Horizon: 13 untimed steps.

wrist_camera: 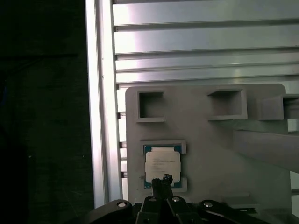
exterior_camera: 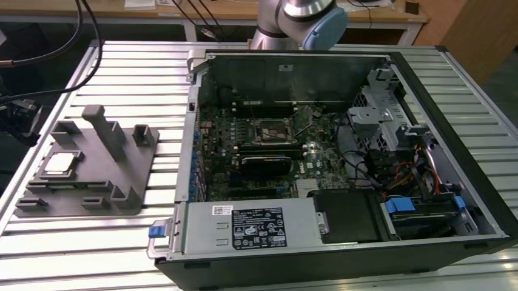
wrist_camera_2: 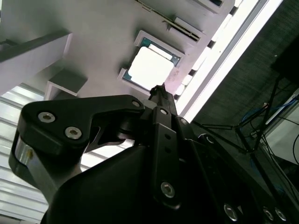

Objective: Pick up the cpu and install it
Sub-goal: 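Pick up the cpu and move it towards the insertion slot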

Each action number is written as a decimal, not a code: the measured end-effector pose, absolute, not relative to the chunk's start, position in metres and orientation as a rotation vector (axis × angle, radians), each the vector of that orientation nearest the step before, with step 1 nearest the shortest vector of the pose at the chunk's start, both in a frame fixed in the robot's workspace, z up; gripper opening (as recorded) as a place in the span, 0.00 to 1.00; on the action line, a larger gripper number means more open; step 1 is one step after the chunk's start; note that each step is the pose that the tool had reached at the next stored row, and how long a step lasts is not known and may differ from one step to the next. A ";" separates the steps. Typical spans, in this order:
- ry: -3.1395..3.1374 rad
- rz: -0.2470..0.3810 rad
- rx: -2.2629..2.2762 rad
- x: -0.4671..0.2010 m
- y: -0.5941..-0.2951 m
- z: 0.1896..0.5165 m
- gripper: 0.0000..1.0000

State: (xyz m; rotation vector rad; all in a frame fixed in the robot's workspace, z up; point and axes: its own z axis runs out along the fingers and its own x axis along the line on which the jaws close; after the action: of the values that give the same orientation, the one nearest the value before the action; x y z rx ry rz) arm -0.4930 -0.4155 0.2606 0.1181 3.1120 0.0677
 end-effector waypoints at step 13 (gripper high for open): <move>3.112 0.068 0.118 -0.506 -0.416 0.248 0.11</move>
State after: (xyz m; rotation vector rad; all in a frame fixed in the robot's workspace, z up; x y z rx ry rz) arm -0.5062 -0.4155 0.2484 0.1181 3.1120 0.0676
